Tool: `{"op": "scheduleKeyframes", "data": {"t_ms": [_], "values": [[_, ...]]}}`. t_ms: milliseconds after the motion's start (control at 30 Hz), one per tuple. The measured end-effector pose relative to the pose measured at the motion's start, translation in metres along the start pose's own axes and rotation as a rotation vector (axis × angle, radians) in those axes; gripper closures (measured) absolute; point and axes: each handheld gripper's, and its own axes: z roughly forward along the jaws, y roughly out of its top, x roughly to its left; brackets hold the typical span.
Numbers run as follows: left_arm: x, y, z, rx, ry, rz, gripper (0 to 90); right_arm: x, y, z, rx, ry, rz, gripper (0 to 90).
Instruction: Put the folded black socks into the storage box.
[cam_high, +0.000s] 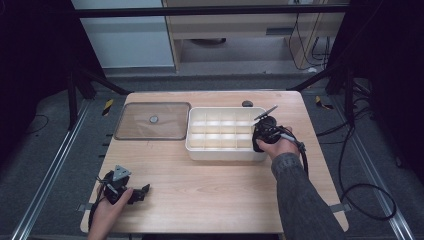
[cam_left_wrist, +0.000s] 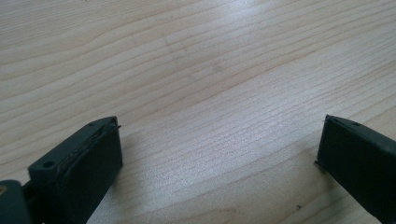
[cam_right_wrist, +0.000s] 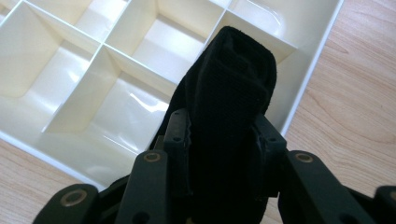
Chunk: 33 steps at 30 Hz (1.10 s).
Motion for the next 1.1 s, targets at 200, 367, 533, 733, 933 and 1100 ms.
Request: {"op": "scheduleKeyframes", "data": {"t_ms": [200, 367, 533, 733, 933, 1100], "values": [[0.0, 0.0, 0.0, 0.0, 0.0, 0.001, 0.0, 0.002, -0.001, 0.002, 0.01, -0.002, -0.007, 65.2], [0.0, 0.0, 0.0, 0.0, -0.001, 0.002, 0.0, 0.003, -0.002, 0.004, 0.013, 0.0, -0.011, 64.5], [0.0, 0.0, 0.0, 0.0, -0.002, 0.006, 0.0, 0.001, -0.003, 0.003, -0.004, 0.006, -0.01, 60.3], [0.0, 0.0, 0.0, 0.001, -0.003, 0.007, 0.0, -0.002, -0.001, -0.008, -0.043, 0.013, 0.011, 43.9], [-0.001, 0.0, 0.0, -0.002, -0.004, 0.004, 0.0, -0.007, -0.004, -0.029, -0.083, 0.024, 0.008, 39.9], [-0.001, 0.0, 0.001, -0.006, -0.004, -0.002, 0.0, -0.018, -0.006, -0.044, -0.093, 0.049, 0.011, 38.4]]}}
